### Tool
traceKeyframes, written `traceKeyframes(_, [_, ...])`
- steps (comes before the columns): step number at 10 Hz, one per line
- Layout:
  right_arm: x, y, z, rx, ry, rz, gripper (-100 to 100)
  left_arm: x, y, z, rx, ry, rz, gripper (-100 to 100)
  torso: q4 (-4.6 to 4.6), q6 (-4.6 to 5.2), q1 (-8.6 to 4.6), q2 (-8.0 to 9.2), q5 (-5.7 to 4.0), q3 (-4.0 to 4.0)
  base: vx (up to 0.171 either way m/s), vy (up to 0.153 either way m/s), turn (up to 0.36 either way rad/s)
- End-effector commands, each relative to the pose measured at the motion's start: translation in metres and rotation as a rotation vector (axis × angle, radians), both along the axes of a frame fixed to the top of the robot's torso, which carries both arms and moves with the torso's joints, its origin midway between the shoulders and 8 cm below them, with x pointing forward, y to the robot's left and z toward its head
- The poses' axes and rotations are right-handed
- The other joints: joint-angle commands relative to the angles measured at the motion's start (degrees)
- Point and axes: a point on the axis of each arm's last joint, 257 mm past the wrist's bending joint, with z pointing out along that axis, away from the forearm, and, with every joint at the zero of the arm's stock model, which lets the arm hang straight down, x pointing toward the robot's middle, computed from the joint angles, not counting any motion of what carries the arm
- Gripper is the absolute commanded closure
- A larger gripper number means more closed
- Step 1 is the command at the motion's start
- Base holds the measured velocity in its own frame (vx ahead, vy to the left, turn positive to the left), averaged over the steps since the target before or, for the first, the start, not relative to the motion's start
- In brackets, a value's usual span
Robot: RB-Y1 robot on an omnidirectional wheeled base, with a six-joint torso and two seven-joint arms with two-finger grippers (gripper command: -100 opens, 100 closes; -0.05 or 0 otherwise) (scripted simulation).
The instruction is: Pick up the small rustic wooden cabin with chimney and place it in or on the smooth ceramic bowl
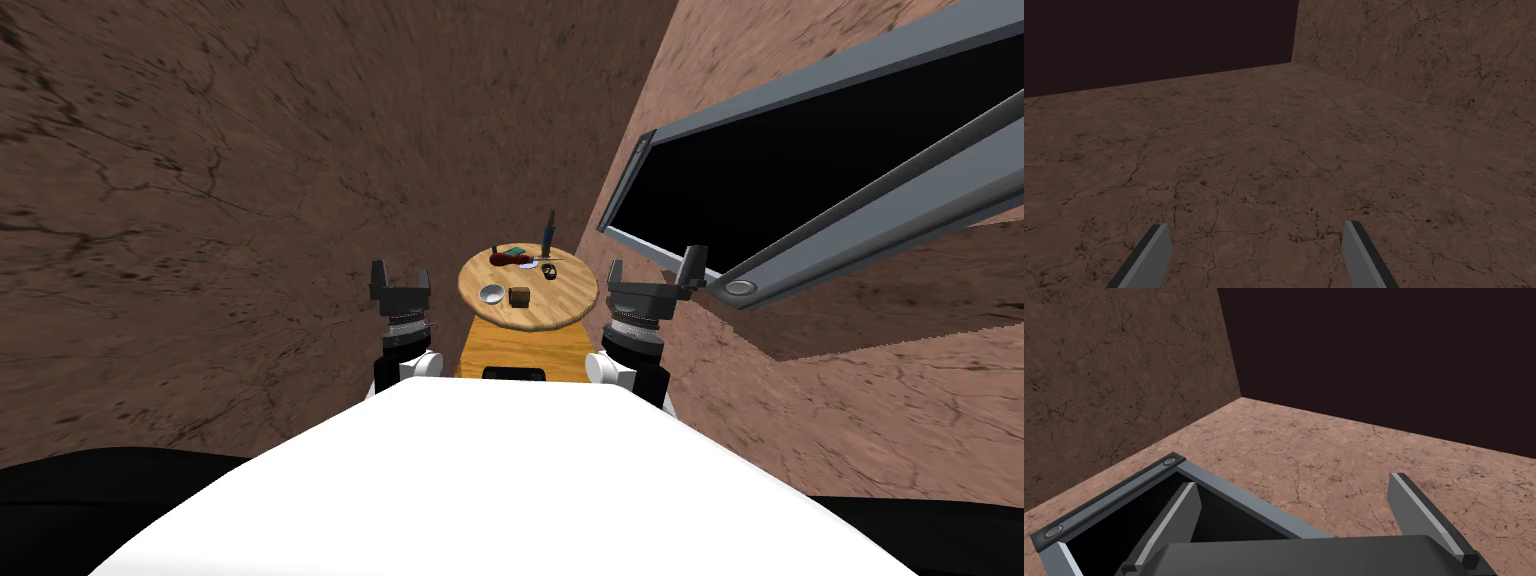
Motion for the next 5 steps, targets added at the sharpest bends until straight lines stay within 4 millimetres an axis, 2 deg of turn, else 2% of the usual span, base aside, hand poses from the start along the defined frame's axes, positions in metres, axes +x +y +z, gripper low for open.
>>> traceKeyframes(1, [0.000,0.000,0.000,0.000,0.000,0.000,0,0.008,-0.001,-0.007,0.025,0.034,-0.013,-100,0.00,0.00,0.00,0.00,0.00,0.00,-0.012,-0.017,-0.058])
traceKeyframes(5, [0.000,0.000,0.000,0.000,0.000,0.000,0,0.031,0.000,-0.031,0.089,0.146,-0.032,-100,0.02,0.01,-0.12,0.08,-0.03,0.05,-0.024,-0.034,-0.073])
